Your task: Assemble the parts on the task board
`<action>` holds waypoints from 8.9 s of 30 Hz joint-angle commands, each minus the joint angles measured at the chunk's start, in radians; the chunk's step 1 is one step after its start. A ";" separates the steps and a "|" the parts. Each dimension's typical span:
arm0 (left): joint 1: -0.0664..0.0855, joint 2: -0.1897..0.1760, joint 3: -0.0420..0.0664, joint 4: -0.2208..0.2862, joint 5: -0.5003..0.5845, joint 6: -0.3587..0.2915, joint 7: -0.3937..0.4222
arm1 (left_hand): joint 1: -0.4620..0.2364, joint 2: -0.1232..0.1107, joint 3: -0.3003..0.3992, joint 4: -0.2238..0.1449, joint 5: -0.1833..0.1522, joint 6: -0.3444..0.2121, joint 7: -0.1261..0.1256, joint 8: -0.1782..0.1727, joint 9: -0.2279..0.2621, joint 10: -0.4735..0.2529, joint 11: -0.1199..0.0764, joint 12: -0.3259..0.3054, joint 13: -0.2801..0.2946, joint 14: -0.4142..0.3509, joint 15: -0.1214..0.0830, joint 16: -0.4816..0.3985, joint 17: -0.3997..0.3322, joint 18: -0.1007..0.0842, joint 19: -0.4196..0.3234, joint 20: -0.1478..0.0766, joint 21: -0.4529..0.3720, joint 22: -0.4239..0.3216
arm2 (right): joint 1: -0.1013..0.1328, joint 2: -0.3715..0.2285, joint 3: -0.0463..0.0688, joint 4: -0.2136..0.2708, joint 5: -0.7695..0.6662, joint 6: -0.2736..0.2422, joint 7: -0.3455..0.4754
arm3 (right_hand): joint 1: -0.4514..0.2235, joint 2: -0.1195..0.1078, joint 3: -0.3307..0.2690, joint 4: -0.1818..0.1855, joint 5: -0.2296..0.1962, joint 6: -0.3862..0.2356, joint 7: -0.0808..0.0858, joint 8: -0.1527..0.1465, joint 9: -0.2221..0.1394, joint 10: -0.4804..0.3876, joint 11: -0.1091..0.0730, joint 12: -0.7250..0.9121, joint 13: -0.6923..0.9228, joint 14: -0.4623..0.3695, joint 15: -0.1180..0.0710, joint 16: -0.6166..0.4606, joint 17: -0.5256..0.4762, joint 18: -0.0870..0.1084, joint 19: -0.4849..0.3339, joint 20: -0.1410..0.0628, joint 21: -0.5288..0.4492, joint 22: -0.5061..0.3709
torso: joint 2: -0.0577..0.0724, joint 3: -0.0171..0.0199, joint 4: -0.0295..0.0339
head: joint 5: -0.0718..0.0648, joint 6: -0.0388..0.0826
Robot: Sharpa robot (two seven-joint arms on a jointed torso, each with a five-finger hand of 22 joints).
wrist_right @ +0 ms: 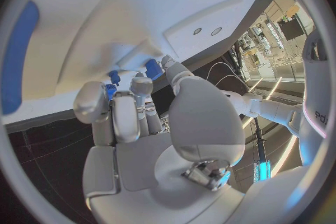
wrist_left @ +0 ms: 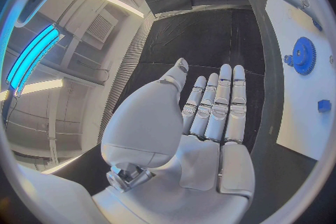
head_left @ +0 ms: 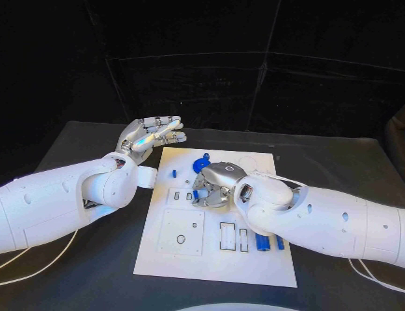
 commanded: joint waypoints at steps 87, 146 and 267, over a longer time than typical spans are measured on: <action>0.221 0.234 -0.178 -0.146 -0.931 0.513 -1.075 | -0.235 0.117 -0.375 0.205 0.001 0.044 -0.176 0.510 0.390 0.334 -0.214 1.069 0.937 0.538 -0.235 1.401 1.487 -0.086 0.541 -0.238 1.071 1.036 | 0.147 -0.365 0.004 0.055 0.860 -0.030 0.452 | 0.135 0.062 -0.017 -0.031 0.148 0.022 0.000 0.011 0.003 -0.141 -0.005 -0.315 -0.322 -0.022 0.005 -0.298 -0.300 0.059 -0.135 -0.001 -0.238 -0.374 | -0.036 0.0208 -0.0013 | 0.021 -0.032; 0.217 0.285 -0.187 -0.167 -0.950 0.566 -1.087 | -0.205 0.128 -0.375 0.186 0.001 0.028 -0.176 0.533 0.416 0.336 -0.214 1.081 0.952 0.538 -0.235 1.401 1.487 -0.088 0.542 -0.237 1.083 1.054 | 0.147 -0.350 0.004 0.038 0.858 -0.027 0.439 | 0.131 0.060 -0.015 -0.029 0.158 0.020 0.000 0.010 0.003 -0.140 -0.006 -0.315 -0.325 -0.022 0.005 -0.303 -0.303 0.059 -0.134 -0.001 -0.242 -0.378 | -0.035 0.0206 -0.0008 | 0.014 -0.048; 0.159 0.172 -0.188 -0.026 -1.078 0.337 -1.084 | -0.241 -0.042 0.525 -0.149 0.002 -0.018 -0.193 0.600 0.524 0.363 -0.231 1.083 0.973 0.538 -0.248 1.401 1.487 -0.093 0.542 -0.248 1.108 1.119 | 0.147 -0.324 0.003 -0.017 0.846 -0.004 0.445 | 0.113 0.061 -0.014 -0.019 0.161 0.017 0.001 0.008 0.004 -0.140 -0.004 -0.313 -0.330 -0.021 0.006 -0.312 -0.307 0.060 -0.134 0.000 -0.252 -0.388 | -0.040 0.0266 0.0134 | 0.023 -0.068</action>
